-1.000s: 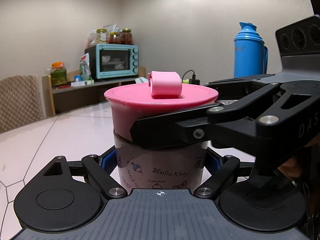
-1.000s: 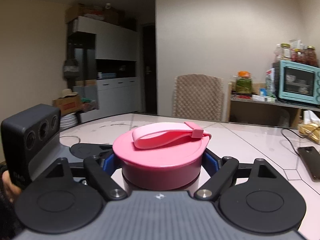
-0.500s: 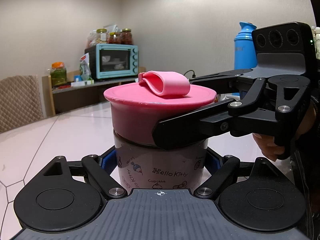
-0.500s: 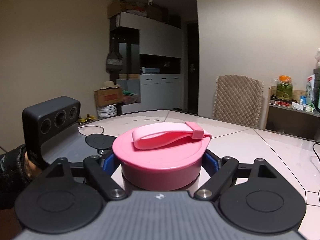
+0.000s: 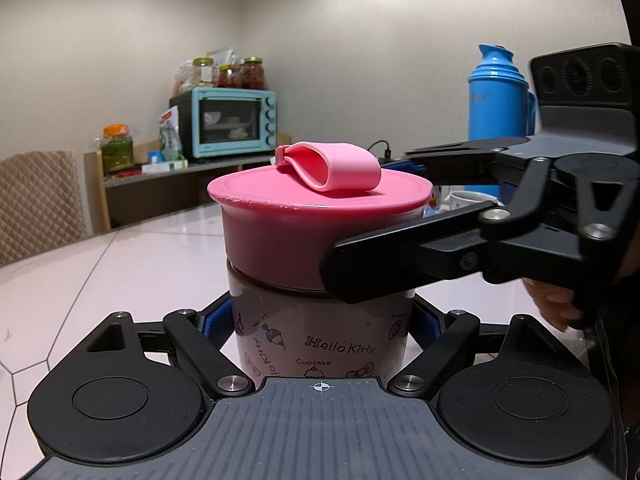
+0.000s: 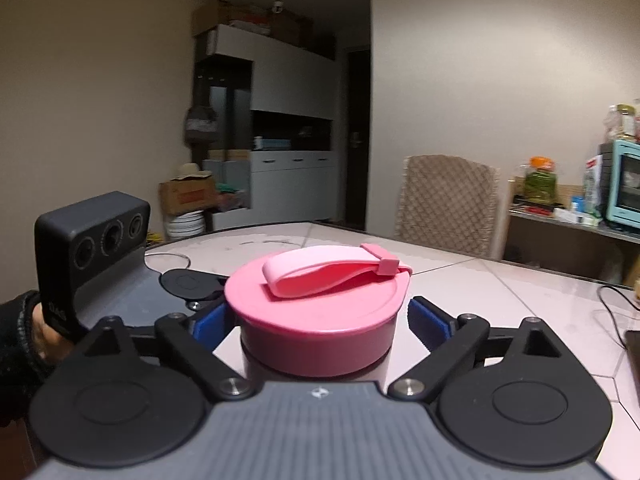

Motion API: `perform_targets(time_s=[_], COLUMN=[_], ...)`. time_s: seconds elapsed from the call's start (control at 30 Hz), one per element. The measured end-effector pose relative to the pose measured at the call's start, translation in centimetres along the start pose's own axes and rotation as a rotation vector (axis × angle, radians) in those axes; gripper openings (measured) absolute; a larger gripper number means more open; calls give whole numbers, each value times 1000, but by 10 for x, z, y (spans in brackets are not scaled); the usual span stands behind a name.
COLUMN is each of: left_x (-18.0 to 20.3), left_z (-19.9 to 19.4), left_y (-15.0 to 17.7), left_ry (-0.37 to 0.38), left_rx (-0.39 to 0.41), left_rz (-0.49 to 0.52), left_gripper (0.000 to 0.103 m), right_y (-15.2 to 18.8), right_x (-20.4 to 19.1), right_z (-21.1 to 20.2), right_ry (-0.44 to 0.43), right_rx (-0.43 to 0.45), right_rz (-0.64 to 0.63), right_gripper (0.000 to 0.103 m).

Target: Unscrew bottle cap and pour

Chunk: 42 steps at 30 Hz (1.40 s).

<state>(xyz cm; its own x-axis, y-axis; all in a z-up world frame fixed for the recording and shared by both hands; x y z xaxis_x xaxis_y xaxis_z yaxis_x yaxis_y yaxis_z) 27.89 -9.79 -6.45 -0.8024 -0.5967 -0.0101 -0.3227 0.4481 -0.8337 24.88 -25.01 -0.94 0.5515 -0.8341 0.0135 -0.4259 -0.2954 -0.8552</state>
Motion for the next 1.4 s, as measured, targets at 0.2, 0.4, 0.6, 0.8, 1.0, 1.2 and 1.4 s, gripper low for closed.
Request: perform_targets(time_s=[0.2, 0.4, 0.6, 0.8, 1.0, 1.2, 1.4], left_x=[0, 0, 0, 0, 0, 1, 0], left_z=[0, 0, -1, -1, -1, -1, -1], left_y=[0, 0, -1, -1, -1, -1, -1], left_ry=[0, 1, 1, 1, 1, 1, 1], left_rx=[0, 0, 0, 0, 0, 0, 0], left_rz=[0, -1, -2, -2, -2, -2, -2], left_gripper=[90, 90, 90, 90, 90, 90, 90], right_y=[2, 4, 5, 6, 6, 6, 9], right_x=[-8, -12, -12, -12, -15, -15, -17], right_z=[2, 7, 12, 15, 15, 16, 14], right_ry=[67, 112, 152, 166, 167, 172, 179], right_rx=[-8, -8, -2, 1, 13, 22, 26], right_rz=[55, 103, 146, 173, 174, 183, 175], right_gripper=[97, 96, 96, 94, 91, 87, 85])
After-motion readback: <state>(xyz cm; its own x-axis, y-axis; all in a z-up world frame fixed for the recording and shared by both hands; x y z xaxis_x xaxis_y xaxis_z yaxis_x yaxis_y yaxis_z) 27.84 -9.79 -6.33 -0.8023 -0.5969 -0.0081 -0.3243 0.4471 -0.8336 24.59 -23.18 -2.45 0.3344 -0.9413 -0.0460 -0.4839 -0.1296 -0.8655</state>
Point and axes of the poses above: each gripper's, at about its wrist camera, not at the fingertips, and z roughly the way its jaws point, x to its right, y to its underside, the point moved 5 cm from there along z, roughly the way its jaws point, and after that the axes turned 15 degrees about -x, right-handed, at the moved point
